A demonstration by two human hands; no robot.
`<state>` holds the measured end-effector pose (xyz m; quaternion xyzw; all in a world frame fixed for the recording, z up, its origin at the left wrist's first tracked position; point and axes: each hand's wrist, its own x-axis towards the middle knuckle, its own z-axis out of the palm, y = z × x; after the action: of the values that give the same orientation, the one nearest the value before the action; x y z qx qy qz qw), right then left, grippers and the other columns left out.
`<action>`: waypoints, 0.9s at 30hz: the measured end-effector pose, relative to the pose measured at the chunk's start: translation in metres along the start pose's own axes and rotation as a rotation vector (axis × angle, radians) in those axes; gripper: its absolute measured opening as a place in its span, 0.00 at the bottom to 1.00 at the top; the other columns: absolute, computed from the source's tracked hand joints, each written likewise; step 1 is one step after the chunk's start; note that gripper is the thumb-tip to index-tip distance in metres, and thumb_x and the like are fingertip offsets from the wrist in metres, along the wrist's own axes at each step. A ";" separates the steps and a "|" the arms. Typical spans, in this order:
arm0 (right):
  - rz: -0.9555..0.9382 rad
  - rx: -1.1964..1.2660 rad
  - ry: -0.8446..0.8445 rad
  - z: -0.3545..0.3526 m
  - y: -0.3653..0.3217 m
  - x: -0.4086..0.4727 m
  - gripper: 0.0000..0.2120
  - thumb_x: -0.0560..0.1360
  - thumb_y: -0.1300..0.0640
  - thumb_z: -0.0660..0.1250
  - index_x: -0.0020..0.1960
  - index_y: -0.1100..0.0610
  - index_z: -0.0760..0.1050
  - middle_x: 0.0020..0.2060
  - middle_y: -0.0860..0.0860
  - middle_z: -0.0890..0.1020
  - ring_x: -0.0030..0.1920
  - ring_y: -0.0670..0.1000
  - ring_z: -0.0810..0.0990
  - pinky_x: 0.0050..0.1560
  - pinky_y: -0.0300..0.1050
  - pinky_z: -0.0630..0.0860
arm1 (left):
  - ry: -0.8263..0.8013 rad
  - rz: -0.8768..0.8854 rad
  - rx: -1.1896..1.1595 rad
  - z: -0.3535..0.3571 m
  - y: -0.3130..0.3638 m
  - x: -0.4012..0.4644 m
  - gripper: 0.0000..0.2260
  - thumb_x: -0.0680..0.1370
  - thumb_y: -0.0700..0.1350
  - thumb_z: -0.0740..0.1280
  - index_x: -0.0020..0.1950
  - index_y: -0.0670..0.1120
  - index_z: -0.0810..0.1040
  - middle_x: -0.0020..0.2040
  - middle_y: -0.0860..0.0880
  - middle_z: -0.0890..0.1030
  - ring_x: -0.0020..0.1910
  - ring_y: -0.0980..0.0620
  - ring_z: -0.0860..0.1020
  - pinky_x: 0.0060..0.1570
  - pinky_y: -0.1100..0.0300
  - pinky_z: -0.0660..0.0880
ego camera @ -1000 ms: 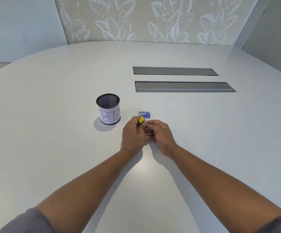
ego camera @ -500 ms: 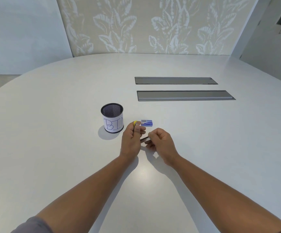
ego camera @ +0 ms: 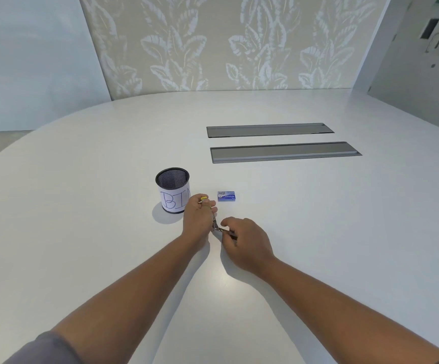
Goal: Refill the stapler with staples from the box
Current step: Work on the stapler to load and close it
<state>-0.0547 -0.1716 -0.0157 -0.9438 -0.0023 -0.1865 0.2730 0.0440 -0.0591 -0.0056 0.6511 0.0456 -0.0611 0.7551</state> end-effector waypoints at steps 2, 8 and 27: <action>-0.043 -0.061 -0.004 0.000 -0.001 0.000 0.17 0.74 0.54 0.59 0.60 0.50 0.80 0.43 0.47 0.84 0.45 0.55 0.77 0.43 0.49 0.74 | 0.036 0.084 0.194 -0.003 0.001 0.005 0.06 0.83 0.41 0.61 0.51 0.47 0.77 0.42 0.49 0.80 0.40 0.50 0.78 0.45 0.57 0.76; -0.098 -0.235 -0.079 0.002 0.001 -0.002 0.23 0.77 0.52 0.51 0.68 0.51 0.76 0.43 0.51 0.81 0.45 0.58 0.76 0.45 0.53 0.72 | 0.045 0.135 0.461 -0.012 0.001 0.013 0.08 0.81 0.42 0.64 0.47 0.41 0.80 0.40 0.48 0.79 0.39 0.48 0.74 0.42 0.57 0.72; -0.060 -0.290 -0.239 0.002 -0.001 -0.003 0.25 0.79 0.53 0.51 0.75 0.51 0.67 0.54 0.51 0.76 0.52 0.57 0.73 0.51 0.52 0.68 | 0.042 0.083 0.463 -0.023 0.001 0.022 0.09 0.78 0.43 0.72 0.58 0.44 0.83 0.48 0.46 0.84 0.47 0.45 0.83 0.56 0.48 0.81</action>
<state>-0.0574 -0.1694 -0.0176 -0.9881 -0.0361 -0.0796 0.1262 0.0665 -0.0367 -0.0113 0.8092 0.0190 -0.0253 0.5866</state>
